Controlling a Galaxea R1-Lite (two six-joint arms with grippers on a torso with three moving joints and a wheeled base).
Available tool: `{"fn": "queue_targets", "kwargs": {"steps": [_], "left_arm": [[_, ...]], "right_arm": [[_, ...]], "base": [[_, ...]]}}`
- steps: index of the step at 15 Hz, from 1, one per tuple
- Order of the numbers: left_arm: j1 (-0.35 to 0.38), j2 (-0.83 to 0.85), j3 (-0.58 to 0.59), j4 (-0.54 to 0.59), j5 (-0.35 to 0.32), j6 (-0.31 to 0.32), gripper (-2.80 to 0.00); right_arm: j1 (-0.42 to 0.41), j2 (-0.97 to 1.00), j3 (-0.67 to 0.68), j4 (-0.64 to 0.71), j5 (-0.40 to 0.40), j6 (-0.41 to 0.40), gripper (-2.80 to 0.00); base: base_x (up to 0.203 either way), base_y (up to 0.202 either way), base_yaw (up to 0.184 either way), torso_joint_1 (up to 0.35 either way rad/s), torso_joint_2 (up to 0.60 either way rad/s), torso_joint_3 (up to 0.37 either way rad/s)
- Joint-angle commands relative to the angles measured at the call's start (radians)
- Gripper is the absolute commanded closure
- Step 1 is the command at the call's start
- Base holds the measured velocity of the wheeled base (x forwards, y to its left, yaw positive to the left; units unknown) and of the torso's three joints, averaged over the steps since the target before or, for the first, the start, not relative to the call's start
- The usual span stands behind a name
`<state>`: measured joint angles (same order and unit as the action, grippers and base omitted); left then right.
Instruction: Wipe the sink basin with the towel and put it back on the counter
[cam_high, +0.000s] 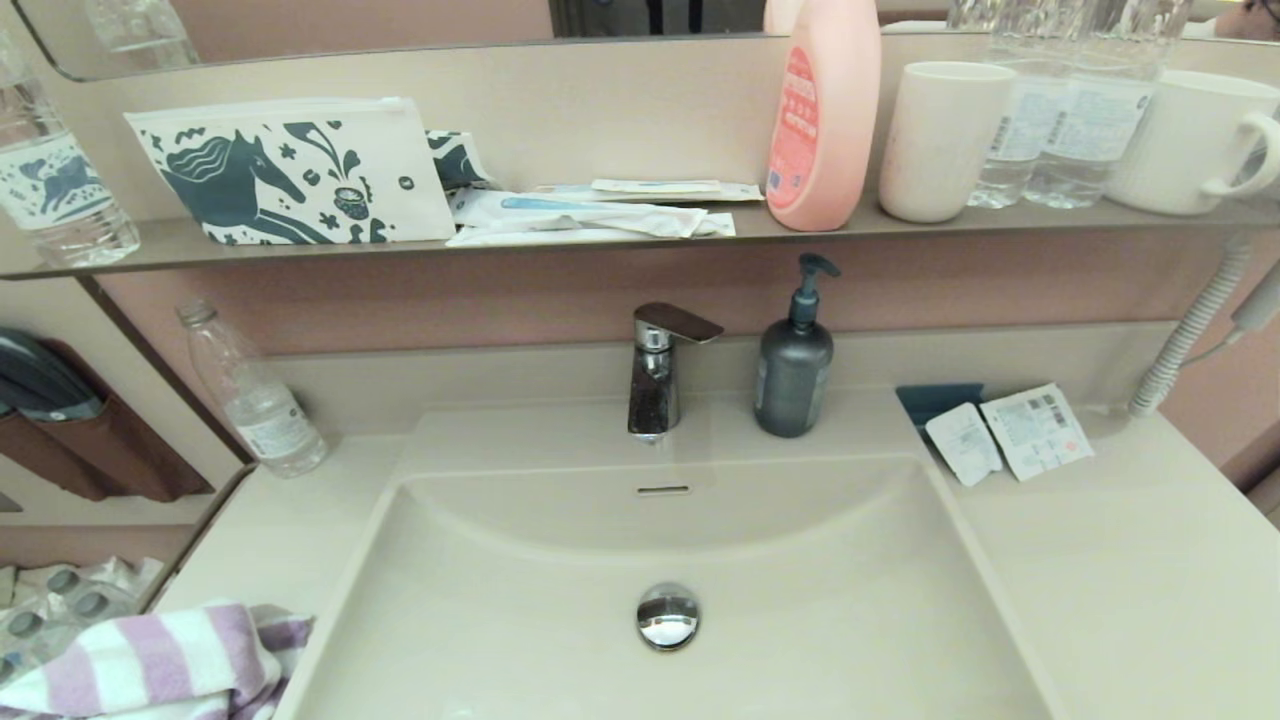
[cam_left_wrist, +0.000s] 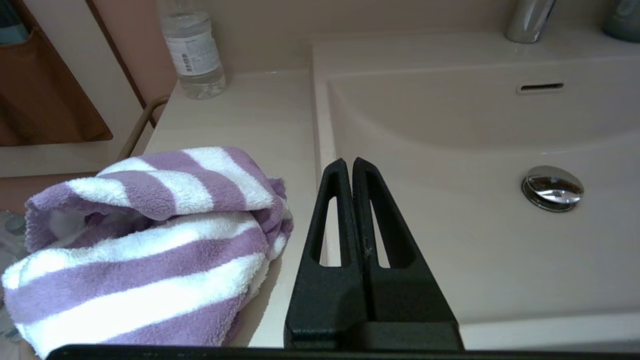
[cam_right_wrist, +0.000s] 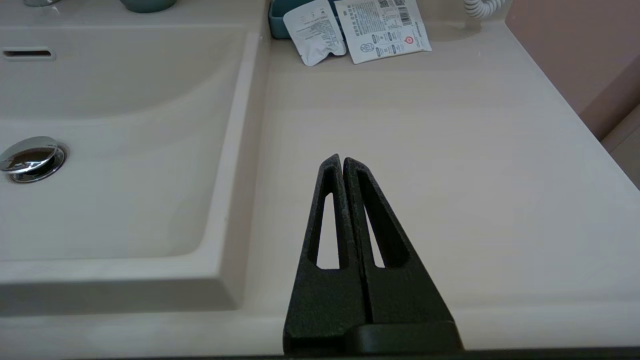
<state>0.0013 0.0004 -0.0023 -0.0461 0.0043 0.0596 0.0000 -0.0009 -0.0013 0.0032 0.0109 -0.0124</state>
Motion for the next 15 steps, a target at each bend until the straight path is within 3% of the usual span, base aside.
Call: {"fn": "queue_targets", "kwargs": {"steps": [1,5,10,15], "left_arm": [[0.0,0.0,0.002,0.024,-0.009,0.002,0.0],[0.0,0.0,0.002,0.025,-0.019,0.001,0.0],[0.0,0.0,0.002,0.015,-0.01,-0.057,0.0],[0.0,0.0,0.002,0.015,-0.01,-0.057,0.0]], "right_arm": [[0.0,0.001,0.0,0.0,0.0,0.0,0.0],[0.0,0.001,0.0,0.0,0.001,-0.001,0.0],[0.0,0.001,0.0,0.0,0.0,0.002,0.0],[0.0,0.001,0.0,0.0,0.0,0.002,0.0]], "base": [[0.0,0.0,0.0,0.0,0.0,0.0],[0.0,0.0,0.0,0.0,0.0,0.0],[0.0,0.0,0.0,0.0,0.0,0.0],[0.0,0.0,0.0,0.0,0.0,0.0]]}}
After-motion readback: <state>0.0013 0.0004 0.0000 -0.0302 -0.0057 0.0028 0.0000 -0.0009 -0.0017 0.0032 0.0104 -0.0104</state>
